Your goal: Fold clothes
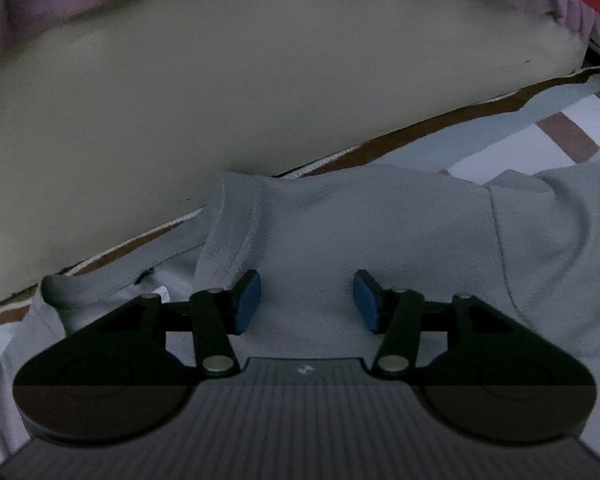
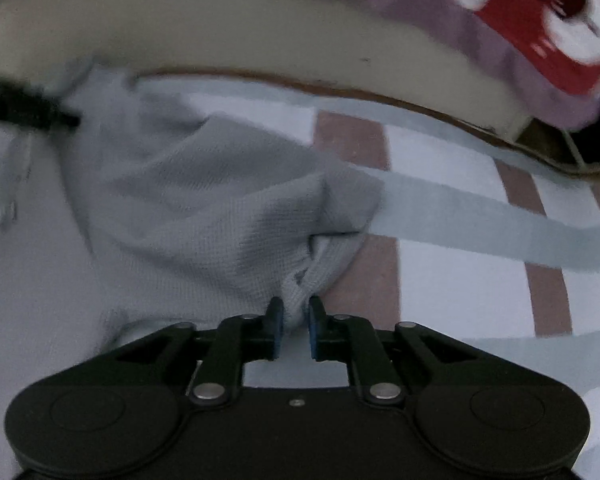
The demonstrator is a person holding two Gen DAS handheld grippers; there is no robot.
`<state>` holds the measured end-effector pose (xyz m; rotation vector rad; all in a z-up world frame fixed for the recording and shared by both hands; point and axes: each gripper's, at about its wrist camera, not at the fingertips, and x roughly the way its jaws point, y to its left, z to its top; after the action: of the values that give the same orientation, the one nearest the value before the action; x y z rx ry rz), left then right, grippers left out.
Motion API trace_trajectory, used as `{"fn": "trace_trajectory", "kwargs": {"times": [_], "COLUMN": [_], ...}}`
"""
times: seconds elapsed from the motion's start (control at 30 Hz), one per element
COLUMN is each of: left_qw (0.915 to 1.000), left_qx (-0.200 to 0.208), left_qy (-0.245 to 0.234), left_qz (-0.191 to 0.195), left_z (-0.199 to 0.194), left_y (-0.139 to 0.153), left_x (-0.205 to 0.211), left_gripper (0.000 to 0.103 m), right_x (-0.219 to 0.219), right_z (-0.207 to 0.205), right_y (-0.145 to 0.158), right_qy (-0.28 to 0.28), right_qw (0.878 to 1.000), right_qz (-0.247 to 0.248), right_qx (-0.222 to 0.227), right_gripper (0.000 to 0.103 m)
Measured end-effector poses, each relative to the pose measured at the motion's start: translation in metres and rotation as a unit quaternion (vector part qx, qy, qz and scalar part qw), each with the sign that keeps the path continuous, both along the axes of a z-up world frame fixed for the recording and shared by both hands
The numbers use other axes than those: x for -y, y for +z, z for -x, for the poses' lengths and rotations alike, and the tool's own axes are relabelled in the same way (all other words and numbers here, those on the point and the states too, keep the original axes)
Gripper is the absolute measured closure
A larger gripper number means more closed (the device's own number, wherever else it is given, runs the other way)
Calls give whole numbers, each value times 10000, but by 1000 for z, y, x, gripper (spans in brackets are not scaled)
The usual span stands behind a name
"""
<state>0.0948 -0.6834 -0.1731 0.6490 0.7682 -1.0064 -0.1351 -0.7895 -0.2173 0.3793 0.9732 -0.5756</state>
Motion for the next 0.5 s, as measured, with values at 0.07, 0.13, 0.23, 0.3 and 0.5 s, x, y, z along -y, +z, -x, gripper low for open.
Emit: {"fn": "trace_trajectory", "kwargs": {"times": [0.07,0.13,0.23,0.3,0.5], "left_qw": [9998,9987,9956,9932,9914], "left_qx": [-99,-322,-567,-705,-750], "left_qy": [78,69,-40,-81,60], "left_qz": [132,389,746,928,1067], "left_z": [-3,-4,-1,-1,-1], "left_y": [5,11,19,24,24], "left_x": [-5,-7,-6,-5,10], "left_gripper": [52,52,51,49,47], "right_x": [17,34,59,74,74], "right_z": [12,24,42,50,20], "right_y": [-2,-3,-6,-9,-24], "right_qy": [-461,-919,-1595,-1939,-1159], "right_qw": [9973,9891,9667,9503,9744], "right_qz": [-348,-694,-1205,-1448,-590], "right_qx": [462,921,1599,1961,1836], "right_gripper": [70,65,44,44,42]}}
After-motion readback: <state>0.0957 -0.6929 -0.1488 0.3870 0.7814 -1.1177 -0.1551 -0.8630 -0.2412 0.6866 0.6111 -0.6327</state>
